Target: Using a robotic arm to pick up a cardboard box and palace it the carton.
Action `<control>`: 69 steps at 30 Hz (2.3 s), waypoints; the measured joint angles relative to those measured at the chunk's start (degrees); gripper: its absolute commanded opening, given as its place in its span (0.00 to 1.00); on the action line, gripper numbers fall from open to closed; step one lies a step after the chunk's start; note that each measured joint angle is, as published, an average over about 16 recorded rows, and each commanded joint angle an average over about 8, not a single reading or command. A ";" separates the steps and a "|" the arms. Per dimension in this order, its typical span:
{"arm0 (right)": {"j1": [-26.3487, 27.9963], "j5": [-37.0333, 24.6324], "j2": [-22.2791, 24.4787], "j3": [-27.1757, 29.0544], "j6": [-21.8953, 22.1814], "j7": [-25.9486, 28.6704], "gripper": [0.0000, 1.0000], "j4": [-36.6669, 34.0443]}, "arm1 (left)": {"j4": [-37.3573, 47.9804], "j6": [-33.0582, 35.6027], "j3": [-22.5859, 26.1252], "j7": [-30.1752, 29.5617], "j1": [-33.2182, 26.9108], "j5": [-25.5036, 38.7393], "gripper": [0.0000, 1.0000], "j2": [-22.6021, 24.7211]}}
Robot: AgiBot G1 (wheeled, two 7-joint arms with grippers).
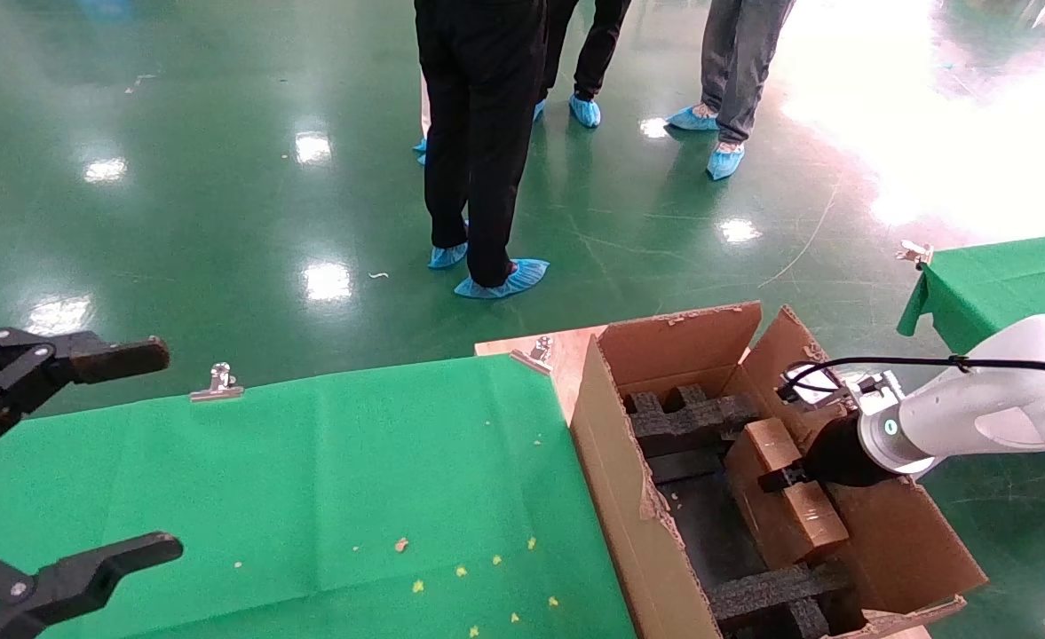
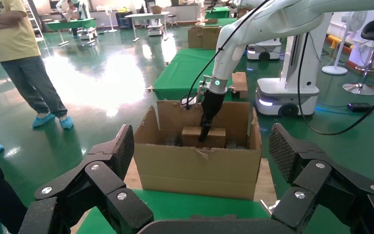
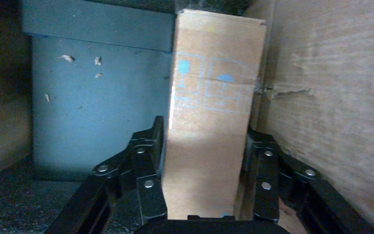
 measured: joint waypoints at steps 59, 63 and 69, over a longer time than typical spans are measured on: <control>14.43 8.48 25.62 9.84 10.16 -6.78 1.00 65.46 | 0.02 -0.02 0.03 0.02 0.00 -0.04 1.00 -0.02; 13.14 8.86 25.20 11.89 8.84 -7.55 1.00 65.10 | 0.03 -0.02 0.03 0.02 0.00 -0.04 1.00 -0.03; 9.91 9.80 24.25 17.18 5.43 -9.65 1.00 64.48 | 0.03 -0.02 0.04 0.02 0.00 -0.04 1.00 -0.03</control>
